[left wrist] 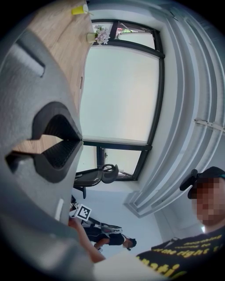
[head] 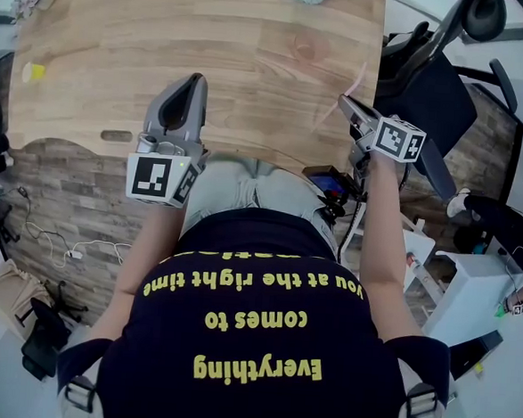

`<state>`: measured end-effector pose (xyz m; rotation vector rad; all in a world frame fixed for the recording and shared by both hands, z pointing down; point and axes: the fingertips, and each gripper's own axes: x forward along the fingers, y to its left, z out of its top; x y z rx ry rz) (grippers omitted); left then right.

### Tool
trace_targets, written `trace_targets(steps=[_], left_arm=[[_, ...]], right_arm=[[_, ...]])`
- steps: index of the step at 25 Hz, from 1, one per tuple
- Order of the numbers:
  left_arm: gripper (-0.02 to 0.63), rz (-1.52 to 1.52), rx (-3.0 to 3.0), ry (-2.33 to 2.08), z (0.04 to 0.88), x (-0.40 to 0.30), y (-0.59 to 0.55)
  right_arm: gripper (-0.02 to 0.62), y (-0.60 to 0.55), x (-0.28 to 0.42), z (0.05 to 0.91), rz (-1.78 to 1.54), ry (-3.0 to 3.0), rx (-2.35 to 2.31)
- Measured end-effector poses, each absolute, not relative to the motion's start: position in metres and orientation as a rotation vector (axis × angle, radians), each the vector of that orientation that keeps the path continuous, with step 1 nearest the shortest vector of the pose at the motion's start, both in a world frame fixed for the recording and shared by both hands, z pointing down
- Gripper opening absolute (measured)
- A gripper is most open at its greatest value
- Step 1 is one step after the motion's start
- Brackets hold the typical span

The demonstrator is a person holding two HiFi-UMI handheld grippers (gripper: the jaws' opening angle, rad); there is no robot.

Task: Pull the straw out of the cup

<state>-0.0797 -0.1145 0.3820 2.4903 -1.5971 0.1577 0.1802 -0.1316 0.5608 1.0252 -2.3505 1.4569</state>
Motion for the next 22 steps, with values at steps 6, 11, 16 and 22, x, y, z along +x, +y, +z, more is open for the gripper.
trace_targets(steps=[6,11,16,22], left_arm=[[0.0,0.166,2.491,-1.596,0.383,-0.078,-0.117],[0.001,0.185,2.499,-1.589,0.383,-0.078,-0.116],[0.0,0.186,2.5,-1.585,0.382,-0.077,-0.116],[0.0,0.201,2.501,-1.579,0.383,-0.076,-0.115]], right_arm=[[0.04,-0.137,0.186,0.581,1.481,-2.298,1.039],[0.04,-0.141,0.191,0.598,1.522,-2.252,1.042],[0.041,-0.143,0.194,0.609,1.55,-2.218,1.064],[0.042,-0.143,0.194,0.617,1.552,-2.192,1.068]])
